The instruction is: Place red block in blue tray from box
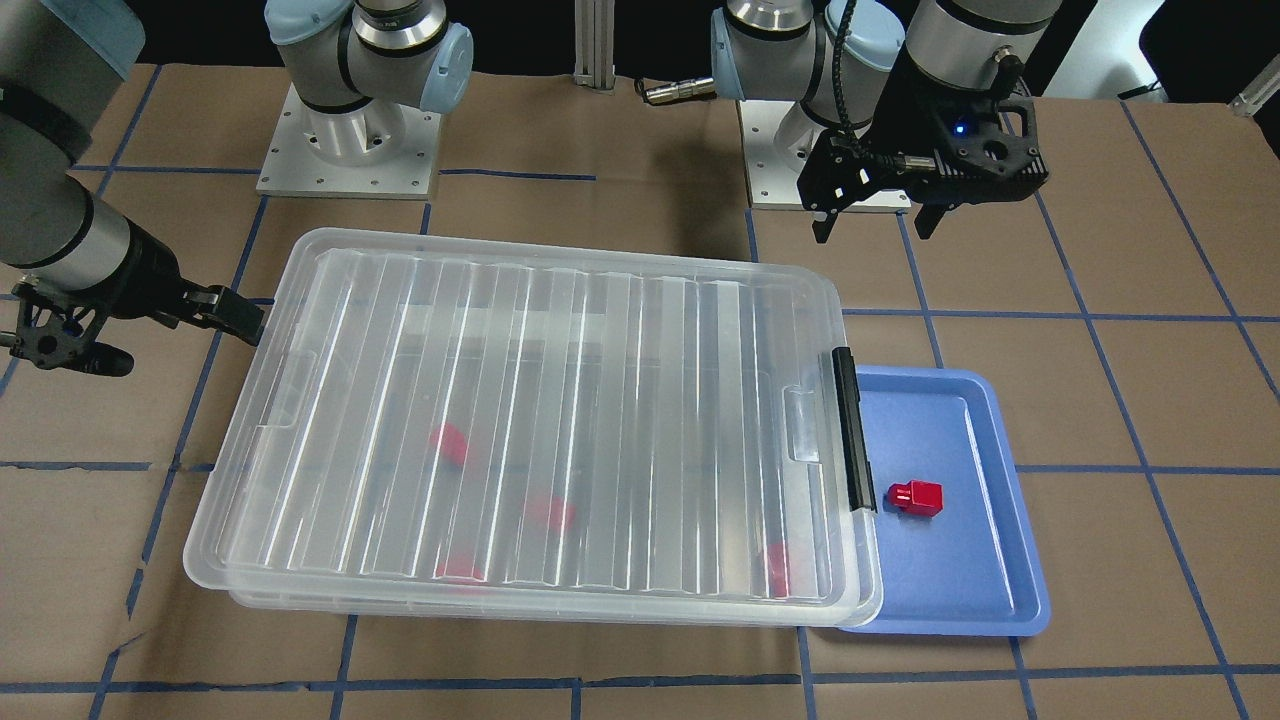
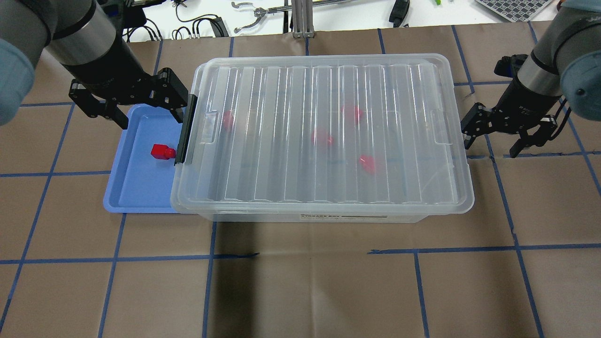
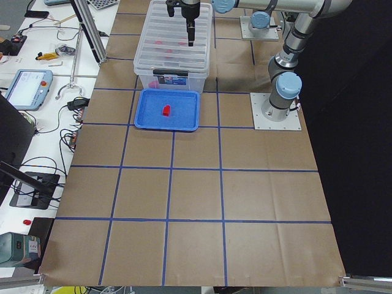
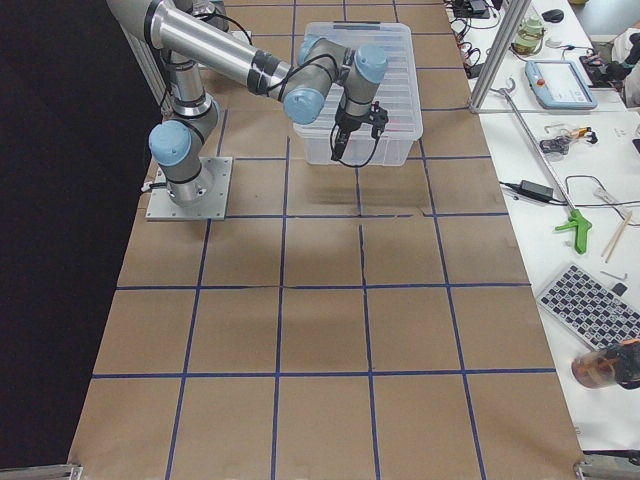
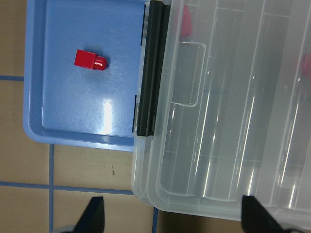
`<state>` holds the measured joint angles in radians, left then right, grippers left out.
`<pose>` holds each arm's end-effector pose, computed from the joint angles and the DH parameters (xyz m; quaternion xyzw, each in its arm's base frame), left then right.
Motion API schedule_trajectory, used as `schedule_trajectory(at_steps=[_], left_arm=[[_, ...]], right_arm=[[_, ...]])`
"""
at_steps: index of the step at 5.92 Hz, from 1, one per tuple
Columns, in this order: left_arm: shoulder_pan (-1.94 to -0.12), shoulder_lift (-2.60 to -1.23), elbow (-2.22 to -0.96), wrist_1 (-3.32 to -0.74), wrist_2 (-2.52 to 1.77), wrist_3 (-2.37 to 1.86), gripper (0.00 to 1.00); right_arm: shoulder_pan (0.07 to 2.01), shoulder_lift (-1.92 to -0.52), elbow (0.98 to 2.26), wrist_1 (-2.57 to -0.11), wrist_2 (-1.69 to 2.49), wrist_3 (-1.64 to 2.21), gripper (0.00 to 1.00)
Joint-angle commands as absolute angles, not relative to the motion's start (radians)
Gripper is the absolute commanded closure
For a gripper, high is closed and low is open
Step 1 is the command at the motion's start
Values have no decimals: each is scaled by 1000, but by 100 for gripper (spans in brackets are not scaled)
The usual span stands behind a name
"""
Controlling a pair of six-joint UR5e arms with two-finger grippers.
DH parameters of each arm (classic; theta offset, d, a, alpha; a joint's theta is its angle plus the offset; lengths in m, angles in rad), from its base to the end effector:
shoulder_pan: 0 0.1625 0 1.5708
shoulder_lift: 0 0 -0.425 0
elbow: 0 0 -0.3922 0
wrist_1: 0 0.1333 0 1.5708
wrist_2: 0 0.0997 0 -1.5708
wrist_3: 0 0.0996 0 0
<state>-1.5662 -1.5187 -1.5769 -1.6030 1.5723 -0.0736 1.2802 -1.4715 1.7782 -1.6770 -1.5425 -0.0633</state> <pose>-0.1310 -0.4713 0.5067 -0.0391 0.9992 -0.0069 0.0005 -0.0111 -0.5122 0.3496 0.1142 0.9883 0.0960 0.0315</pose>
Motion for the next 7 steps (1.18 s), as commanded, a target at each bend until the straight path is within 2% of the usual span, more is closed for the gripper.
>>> schedule_trajectory(at_steps=[1,3,5,7], left_arm=[[-1566,-1517,-1577,-1603,1572,-74,2],[-1565,-1519,-1577,-1603,1572,-74,2],[-1565,-1519,-1577,-1603,1572,-74,2],[-1565,-1517,-1577,-1603,1572,-74,2]], right_arm=[[1288,-1491,1706,-1660,-1545,-64,0],[1340,-1494,1596,-1564,-1545,-1,0],[1495,-1485,1476,-1449,-1546,192,0],[1589,-1491,1431,-1427,-1557,224,0]])
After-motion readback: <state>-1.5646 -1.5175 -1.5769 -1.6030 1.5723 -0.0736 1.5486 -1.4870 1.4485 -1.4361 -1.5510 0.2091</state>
